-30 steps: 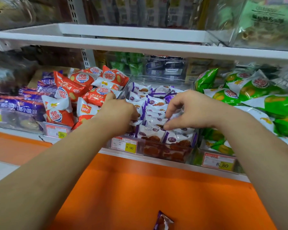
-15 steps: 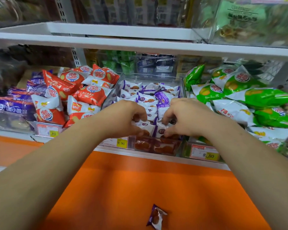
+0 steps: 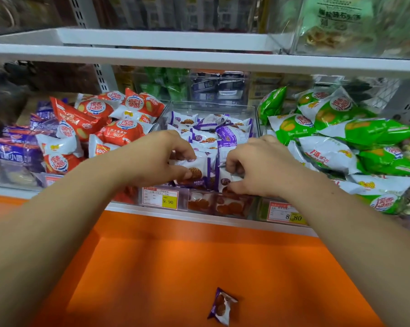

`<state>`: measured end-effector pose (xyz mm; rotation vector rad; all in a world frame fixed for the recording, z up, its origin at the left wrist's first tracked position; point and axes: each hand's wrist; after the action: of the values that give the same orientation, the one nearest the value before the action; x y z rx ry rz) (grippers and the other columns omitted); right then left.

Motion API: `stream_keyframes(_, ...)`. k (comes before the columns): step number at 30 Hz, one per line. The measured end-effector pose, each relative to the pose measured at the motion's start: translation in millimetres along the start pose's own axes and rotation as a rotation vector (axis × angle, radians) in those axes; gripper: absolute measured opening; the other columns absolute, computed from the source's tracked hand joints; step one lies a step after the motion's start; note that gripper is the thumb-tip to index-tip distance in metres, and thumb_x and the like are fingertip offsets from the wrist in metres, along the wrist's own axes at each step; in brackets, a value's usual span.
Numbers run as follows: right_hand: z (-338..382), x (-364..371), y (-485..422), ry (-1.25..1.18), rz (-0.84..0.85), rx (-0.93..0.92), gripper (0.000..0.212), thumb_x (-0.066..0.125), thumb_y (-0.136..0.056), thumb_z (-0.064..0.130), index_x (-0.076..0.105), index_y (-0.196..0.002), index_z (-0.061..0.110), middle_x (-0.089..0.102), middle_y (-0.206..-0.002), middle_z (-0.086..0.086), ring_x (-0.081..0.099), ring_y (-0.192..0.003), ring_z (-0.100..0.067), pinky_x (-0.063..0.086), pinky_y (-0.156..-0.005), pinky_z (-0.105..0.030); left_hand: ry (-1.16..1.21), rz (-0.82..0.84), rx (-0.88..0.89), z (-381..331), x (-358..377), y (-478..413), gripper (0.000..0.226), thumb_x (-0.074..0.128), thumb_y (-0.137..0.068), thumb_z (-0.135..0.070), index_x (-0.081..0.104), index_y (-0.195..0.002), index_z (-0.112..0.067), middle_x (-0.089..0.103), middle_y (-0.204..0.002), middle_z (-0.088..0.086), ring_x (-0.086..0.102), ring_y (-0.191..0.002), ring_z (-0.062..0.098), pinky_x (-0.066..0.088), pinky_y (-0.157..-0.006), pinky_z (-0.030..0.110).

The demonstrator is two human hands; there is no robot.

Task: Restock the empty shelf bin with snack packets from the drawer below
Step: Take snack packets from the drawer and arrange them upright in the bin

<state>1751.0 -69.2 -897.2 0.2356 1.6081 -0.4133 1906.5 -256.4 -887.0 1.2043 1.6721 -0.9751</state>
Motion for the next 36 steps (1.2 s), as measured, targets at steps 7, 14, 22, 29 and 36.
stream_keyframes(7, -5.9, -7.1, -0.3, -0.008, 0.069, 0.036, 0.035, 0.078, -0.076, 0.06, 0.063, -0.098, 0.037, 0.052, -0.079, 0.018, 0.043, -0.091, -0.013, 0.035, -0.101, -0.038, -0.021, 0.036, 0.007, -6.1, 20.2, -3.3, 0.029, 0.084, -0.08, -0.037, 0.074, -0.108, -0.034, 0.055, -0.101, -0.015, 0.054, -0.084, -0.001, 0.044, -0.072, 0.02)
stream_keyframes(14, 1.3, -9.1, 1.3, 0.028, 0.146, 0.022, 0.04, 0.079, -0.08, 0.044, 0.064, -0.117, 0.041, 0.058, -0.096, 0.017, 0.055, -0.105, -0.016, 0.039, -0.101, -0.041, 0.004, 0.037, 0.016, -3.2, 24.6, -3.9, 0.025, 0.083, -0.081, -0.035, 0.073, -0.104, -0.035, 0.052, -0.097, -0.018, 0.054, -0.085, -0.001, 0.042, -0.071, 0.017)
stream_keyframes(22, -1.0, -2.3, 6.0, 0.027, 0.08, 0.008, 0.034, 0.076, -0.078, 0.052, 0.066, -0.109, 0.04, 0.061, -0.091, 0.018, 0.06, -0.1, -0.014, 0.036, -0.096, -0.037, 0.001, 0.001, 0.039, -5.2, 23.6, -0.7, 0.019, 0.087, -0.078, -0.027, 0.073, -0.091, -0.023, 0.056, -0.1, -0.01, 0.058, -0.084, 0.004, 0.041, -0.066, 0.011)
stream_keyframes(29, -1.9, -1.9, 8.3, 0.047, 0.031, 0.023, 0.024, 0.076, -0.076, 0.046, 0.061, -0.091, 0.034, 0.062, -0.087, 0.014, 0.044, -0.087, -0.012, 0.033, -0.091, -0.035, 0.034, -0.054, 0.051, -8.5, 27.4, -0.4, 0.016, 0.088, -0.077, -0.025, 0.076, -0.086, -0.02, 0.058, -0.092, -0.008, 0.058, -0.079, 0.007, 0.046, -0.069, 0.023)
stream_keyframes(36, 4.4, -22.8, 8.7, 0.022, 0.212, 0.076, 0.023, 0.073, -0.083, 0.022, 0.073, -0.101, 0.036, 0.067, -0.094, 0.015, 0.054, -0.091, -0.013, 0.041, -0.097, -0.033, 0.01, 0.058, -0.012, -15.5, 14.4, -0.8, 0.011, 0.082, -0.082, -0.036, 0.08, -0.085, -0.025, 0.066, -0.089, -0.015, 0.064, -0.081, 0.002, 0.057, -0.078, 0.032)
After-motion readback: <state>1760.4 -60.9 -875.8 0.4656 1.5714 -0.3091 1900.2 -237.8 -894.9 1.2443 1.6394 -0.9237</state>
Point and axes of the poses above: each hand's wrist, its own y-axis away from the middle knuckle, its own x-axis out of the palm, z = x × y
